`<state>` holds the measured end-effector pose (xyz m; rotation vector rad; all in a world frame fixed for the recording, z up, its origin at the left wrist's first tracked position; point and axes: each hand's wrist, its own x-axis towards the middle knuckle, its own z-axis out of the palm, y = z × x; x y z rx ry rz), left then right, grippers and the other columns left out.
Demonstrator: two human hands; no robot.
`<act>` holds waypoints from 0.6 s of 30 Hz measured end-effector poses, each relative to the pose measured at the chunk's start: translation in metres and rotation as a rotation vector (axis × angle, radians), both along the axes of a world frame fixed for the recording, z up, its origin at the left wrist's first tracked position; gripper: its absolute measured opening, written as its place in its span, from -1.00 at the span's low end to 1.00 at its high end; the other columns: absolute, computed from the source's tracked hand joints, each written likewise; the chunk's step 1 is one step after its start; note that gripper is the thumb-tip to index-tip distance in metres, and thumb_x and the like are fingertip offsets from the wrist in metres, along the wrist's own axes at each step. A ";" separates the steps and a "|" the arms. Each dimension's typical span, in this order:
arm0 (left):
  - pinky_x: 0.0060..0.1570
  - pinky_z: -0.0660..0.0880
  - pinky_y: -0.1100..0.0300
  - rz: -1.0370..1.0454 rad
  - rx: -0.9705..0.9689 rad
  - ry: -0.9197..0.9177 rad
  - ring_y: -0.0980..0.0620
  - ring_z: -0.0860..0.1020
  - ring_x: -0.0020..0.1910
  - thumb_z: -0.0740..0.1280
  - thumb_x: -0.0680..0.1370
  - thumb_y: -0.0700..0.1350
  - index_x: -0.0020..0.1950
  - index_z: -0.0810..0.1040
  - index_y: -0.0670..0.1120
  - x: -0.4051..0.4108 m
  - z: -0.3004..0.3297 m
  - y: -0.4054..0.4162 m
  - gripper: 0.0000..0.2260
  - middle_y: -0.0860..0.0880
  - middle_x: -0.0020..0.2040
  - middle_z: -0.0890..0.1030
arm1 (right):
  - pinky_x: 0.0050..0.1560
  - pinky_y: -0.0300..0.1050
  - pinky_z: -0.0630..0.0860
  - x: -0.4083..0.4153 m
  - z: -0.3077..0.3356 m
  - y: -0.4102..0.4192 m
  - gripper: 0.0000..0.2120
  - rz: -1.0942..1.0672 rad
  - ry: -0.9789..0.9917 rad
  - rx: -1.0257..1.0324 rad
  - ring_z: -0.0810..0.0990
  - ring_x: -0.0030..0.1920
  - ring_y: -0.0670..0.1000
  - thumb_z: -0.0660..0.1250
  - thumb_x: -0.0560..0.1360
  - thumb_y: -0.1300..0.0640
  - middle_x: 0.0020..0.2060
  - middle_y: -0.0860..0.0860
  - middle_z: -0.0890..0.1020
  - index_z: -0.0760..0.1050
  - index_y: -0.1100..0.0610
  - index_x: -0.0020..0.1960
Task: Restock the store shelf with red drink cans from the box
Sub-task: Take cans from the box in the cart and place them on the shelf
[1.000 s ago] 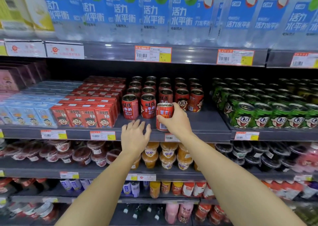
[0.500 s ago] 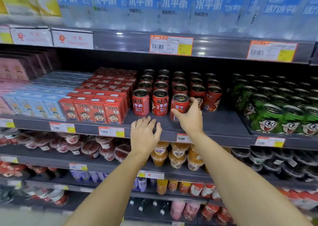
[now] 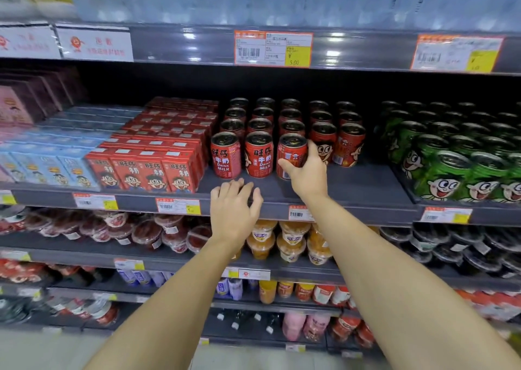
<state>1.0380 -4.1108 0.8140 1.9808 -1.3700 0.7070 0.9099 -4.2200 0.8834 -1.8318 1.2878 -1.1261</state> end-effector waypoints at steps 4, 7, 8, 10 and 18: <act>0.08 0.38 -0.02 0.001 0.079 0.025 -0.10 0.57 0.03 0.17 0.58 0.03 0.05 0.70 -0.10 -0.002 0.005 0.003 -0.66 -0.10 0.07 0.67 | 0.28 0.03 0.42 0.000 0.003 0.002 -0.30 -0.014 0.052 -0.009 0.47 0.33 0.13 0.50 0.46 -0.05 0.31 0.08 0.54 0.30 0.09 0.49; 0.12 0.38 -0.03 0.004 0.159 0.062 -0.10 0.56 0.07 0.12 0.59 0.06 0.10 0.69 -0.09 -0.003 0.010 0.006 -0.60 -0.10 0.12 0.66 | 0.26 0.08 0.44 0.000 0.008 0.003 -0.29 -0.045 0.134 -0.003 0.45 0.35 0.15 0.46 0.47 -0.11 0.33 0.09 0.52 0.27 0.06 0.51; 0.13 0.39 -0.04 0.002 0.184 0.074 -0.10 0.56 0.09 0.10 0.59 0.07 0.11 0.68 -0.08 -0.003 0.012 0.007 -0.59 -0.10 0.13 0.66 | 0.24 0.08 0.45 0.000 0.010 0.004 -0.29 -0.054 0.167 0.000 0.44 0.35 0.16 0.45 0.48 -0.14 0.33 0.09 0.51 0.26 0.05 0.51; 0.14 0.39 -0.04 -0.002 0.220 0.084 -0.11 0.56 0.11 0.06 0.58 0.09 0.13 0.68 -0.08 -0.005 0.015 0.009 -0.55 -0.11 0.16 0.65 | 0.21 0.10 0.46 -0.002 0.013 0.008 -0.26 -0.059 0.240 0.010 0.44 0.35 0.19 0.42 0.49 -0.17 0.33 0.12 0.50 0.21 0.04 0.54; 0.11 0.38 -0.08 0.016 0.367 -0.001 -0.18 0.54 0.12 -0.07 0.59 0.08 0.17 0.61 -0.09 -0.007 0.025 0.011 -0.49 -0.14 0.19 0.61 | 0.20 0.12 0.46 -0.020 0.000 0.036 -0.29 0.081 0.544 -0.026 0.41 0.35 0.22 0.26 0.57 -0.20 0.34 0.18 0.45 0.16 0.25 0.51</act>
